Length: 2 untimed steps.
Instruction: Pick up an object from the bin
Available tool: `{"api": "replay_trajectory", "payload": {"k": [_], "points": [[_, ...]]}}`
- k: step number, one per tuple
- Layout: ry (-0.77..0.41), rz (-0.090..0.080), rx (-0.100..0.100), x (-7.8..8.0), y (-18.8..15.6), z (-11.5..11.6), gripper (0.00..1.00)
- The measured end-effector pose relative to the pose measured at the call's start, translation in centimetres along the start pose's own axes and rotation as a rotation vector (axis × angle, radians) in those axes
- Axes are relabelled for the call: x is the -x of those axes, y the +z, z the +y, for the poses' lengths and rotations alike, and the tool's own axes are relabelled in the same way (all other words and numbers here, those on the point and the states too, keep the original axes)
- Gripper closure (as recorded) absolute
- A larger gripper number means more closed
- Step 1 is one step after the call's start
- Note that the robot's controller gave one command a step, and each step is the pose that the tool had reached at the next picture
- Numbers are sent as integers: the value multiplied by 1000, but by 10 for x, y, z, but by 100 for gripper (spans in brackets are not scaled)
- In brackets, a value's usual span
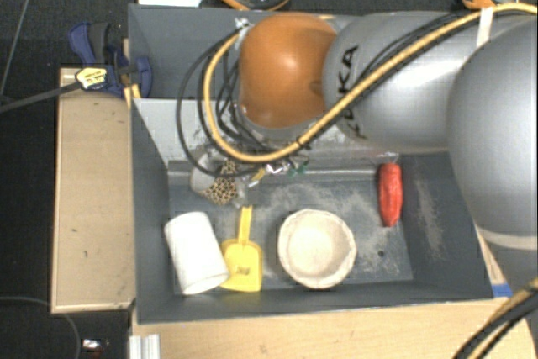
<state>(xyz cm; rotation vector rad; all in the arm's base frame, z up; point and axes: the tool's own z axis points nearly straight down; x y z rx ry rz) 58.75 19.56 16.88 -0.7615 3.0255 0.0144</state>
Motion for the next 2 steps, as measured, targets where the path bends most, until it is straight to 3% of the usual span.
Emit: {"api": "replay_trajectory", "payload": {"k": [1, 2], "points": [[-381, -2, 0, -59, 16, 21, 100], [8, -1, -2, -26, -37, -17, 100]]}}
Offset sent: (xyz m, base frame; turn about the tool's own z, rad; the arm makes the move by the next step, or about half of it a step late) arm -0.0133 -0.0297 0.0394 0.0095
